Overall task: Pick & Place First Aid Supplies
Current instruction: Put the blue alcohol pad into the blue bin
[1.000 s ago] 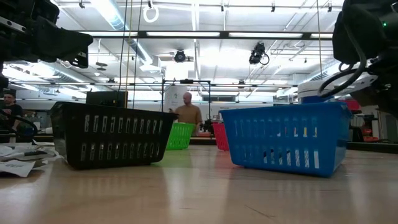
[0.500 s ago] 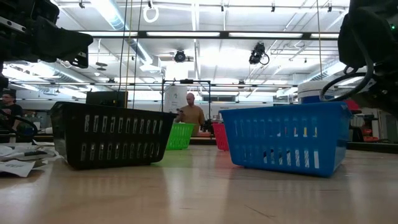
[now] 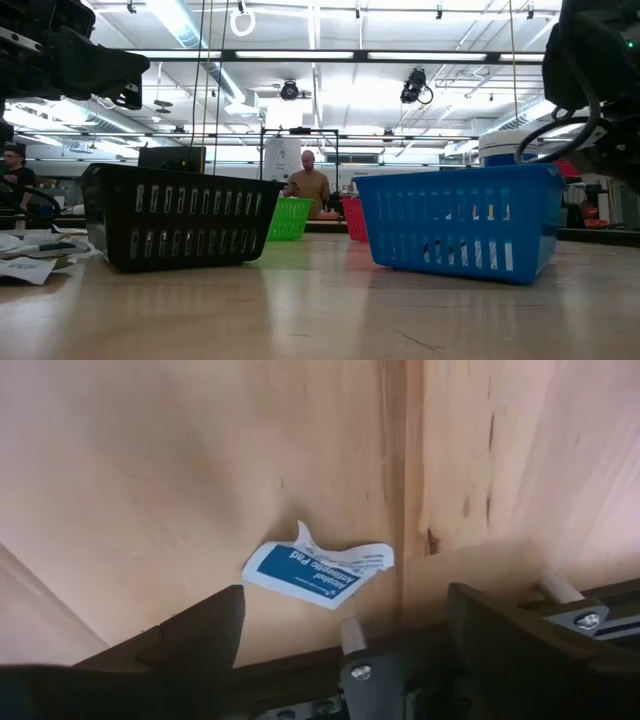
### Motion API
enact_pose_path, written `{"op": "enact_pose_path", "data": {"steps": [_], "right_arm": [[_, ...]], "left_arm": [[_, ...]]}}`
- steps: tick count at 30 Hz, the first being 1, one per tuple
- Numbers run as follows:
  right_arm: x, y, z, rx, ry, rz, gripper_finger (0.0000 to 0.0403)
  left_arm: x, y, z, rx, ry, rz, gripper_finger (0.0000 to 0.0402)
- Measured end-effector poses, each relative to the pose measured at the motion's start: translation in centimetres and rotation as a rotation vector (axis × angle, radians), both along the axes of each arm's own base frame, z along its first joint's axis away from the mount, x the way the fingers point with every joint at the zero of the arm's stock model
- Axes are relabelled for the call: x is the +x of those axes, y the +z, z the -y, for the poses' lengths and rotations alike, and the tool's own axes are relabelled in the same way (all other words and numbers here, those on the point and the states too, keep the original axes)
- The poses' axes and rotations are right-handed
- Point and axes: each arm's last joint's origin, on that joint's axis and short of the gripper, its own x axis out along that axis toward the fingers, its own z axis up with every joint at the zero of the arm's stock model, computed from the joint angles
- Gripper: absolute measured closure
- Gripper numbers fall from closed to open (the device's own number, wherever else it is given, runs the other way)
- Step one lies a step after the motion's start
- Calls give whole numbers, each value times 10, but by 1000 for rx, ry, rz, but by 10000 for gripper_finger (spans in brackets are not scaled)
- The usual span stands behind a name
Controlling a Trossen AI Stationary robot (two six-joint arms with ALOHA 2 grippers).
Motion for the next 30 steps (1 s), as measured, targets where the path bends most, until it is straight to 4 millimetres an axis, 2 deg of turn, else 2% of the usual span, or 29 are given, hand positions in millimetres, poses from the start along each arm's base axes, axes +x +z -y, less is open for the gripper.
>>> {"op": "enact_pose_path", "data": {"steps": [7,14,22,30], "right_arm": [[1,-1,-1,6,5,17,5],[4,-2,-2,15,18,43,13],[3,-14,-3,46,22,-30,12],[5,-15,-4,84,70,-11,12]], "left_arm": [[0,0,0,0,0,0,376],[0,0,0,0,0,0,376],[0,0,0,0,0,0,376],[0,0,0,0,0,0,376]]}}
